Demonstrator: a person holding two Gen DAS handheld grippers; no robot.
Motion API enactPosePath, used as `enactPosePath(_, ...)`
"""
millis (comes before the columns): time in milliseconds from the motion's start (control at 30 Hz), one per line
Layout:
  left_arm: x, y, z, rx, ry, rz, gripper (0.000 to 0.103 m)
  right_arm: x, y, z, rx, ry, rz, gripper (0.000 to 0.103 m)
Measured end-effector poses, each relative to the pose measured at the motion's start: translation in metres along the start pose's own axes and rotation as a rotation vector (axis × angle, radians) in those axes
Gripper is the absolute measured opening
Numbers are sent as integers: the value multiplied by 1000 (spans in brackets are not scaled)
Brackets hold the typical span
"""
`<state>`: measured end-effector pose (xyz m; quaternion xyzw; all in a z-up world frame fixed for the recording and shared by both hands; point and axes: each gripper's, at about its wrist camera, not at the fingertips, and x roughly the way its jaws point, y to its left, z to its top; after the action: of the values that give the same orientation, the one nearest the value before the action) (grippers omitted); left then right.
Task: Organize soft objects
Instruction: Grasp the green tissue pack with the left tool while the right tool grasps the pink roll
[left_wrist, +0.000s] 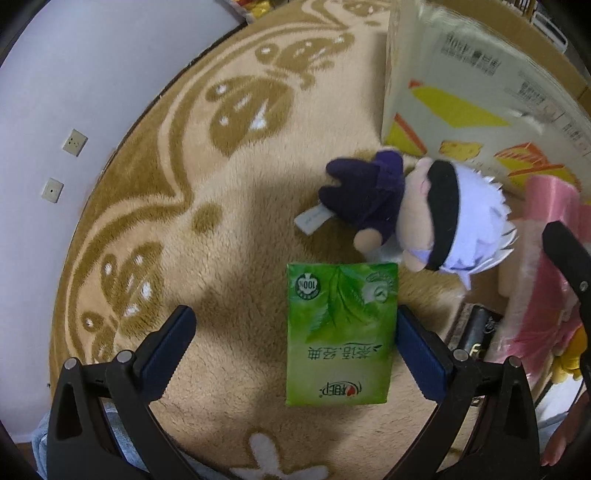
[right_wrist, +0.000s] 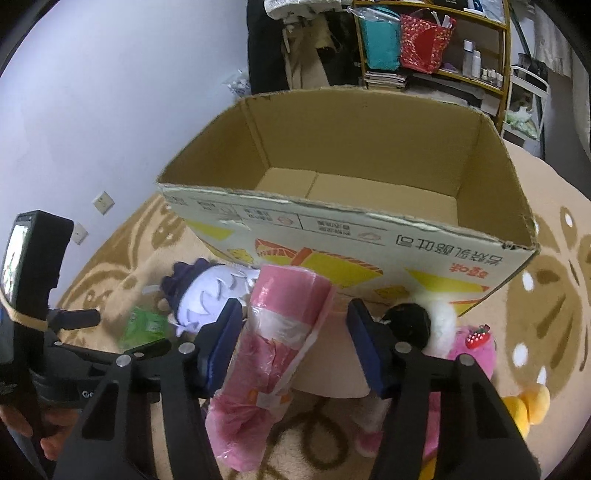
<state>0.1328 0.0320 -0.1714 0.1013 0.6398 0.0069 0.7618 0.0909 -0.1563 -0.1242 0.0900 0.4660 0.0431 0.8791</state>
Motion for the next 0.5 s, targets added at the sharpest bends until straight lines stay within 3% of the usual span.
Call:
enactPosePath(167, 4, -1, 3, 7, 21, 18, 102, 4, 0, 1, 6, 8, -6, 65)
enactPosePath(267, 7, -4, 0, 26, 43, 35, 83, 9, 3, 2, 12, 20, -20, 72)
enactPosePath(400, 6, -7, -1, 23, 50, -36, 53, 15, 12, -1, -37, 31, -81, 73)
enactPosePath(500, 1, -9, -2, 25, 26, -26, 51, 15, 14, -2, -52, 20, -112, 63)
